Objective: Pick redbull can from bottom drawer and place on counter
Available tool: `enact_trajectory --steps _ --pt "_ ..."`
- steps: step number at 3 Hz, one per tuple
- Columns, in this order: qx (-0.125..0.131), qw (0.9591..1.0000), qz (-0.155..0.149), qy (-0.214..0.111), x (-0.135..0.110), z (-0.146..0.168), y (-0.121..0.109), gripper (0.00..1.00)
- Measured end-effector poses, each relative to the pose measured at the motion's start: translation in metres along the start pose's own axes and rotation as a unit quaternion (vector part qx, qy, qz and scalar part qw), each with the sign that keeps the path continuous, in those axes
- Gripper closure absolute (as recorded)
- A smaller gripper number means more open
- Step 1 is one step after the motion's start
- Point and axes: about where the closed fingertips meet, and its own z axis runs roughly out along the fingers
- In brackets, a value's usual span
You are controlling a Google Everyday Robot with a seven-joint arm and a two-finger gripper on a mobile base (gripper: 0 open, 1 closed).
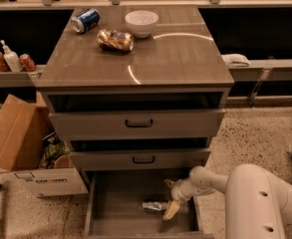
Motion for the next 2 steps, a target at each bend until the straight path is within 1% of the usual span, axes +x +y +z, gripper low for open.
enact_trajectory --steps 2 --pt "0.006 0.9998 -0.014 0.014 0.001 0.042 -0.004 0.0"
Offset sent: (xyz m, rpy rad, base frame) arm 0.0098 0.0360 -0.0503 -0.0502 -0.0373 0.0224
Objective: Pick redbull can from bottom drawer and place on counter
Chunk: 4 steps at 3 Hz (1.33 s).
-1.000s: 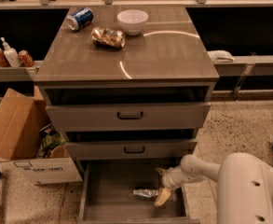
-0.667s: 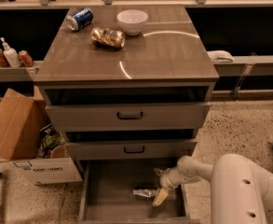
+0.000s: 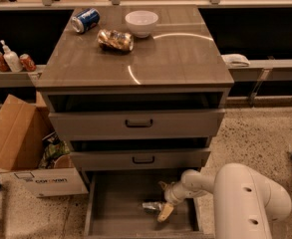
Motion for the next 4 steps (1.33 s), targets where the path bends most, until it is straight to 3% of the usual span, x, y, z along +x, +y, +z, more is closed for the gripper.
enact_trajectory --steps 1,2,4 --pt "0.001 1.0 -0.005 0.004 -0.003 0.012 0.002 0.19" --pt "-0.008 0.9999 -0.006 0.004 -0.005 0.027 0.007 0.5" --pt "-0.023 0.9997 -0.005 0.005 -0.004 0.044 0.013 0.96"
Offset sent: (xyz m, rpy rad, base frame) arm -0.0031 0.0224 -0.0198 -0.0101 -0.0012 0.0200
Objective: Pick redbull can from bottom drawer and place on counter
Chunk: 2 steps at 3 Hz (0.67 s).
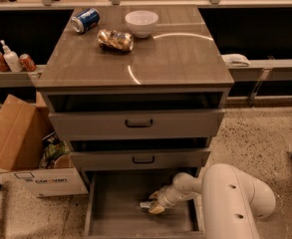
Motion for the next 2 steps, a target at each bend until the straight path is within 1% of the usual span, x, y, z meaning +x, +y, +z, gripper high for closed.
enact_trajectory --steps 1,2 --pt "0.0 1.0 0.0 0.0 0.0 0.0 0.0 1.0" --pt "0.004 0.9999 -0.011 -0.01 -0.008 -0.011 0.003 1.0"
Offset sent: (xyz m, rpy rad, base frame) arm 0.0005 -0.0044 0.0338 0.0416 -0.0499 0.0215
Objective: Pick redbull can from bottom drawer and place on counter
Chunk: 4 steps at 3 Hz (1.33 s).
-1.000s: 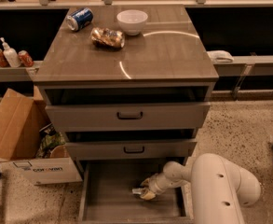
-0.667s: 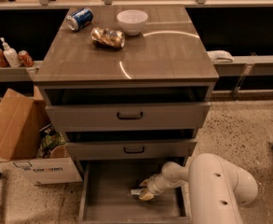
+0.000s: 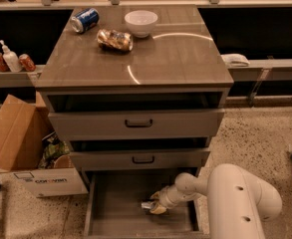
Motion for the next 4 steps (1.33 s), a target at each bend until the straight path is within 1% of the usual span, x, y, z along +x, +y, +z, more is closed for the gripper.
enact_trajectory --steps 1,2,3,4 --pt "0.033 0.9987 -0.03 -0.027 -0.02 -0.046 0.001 1.0" --pt "0.068 0.9947 -0.059 -0.048 -0.033 -0.134 0.008 1.0" --pt "0.092 0.9914 -0.081 -0.047 -0.05 -0.201 0.008 1.0" --pt "0.116 0.9874 -0.098 -0.045 -0.084 -0.273 0.006 1.0"
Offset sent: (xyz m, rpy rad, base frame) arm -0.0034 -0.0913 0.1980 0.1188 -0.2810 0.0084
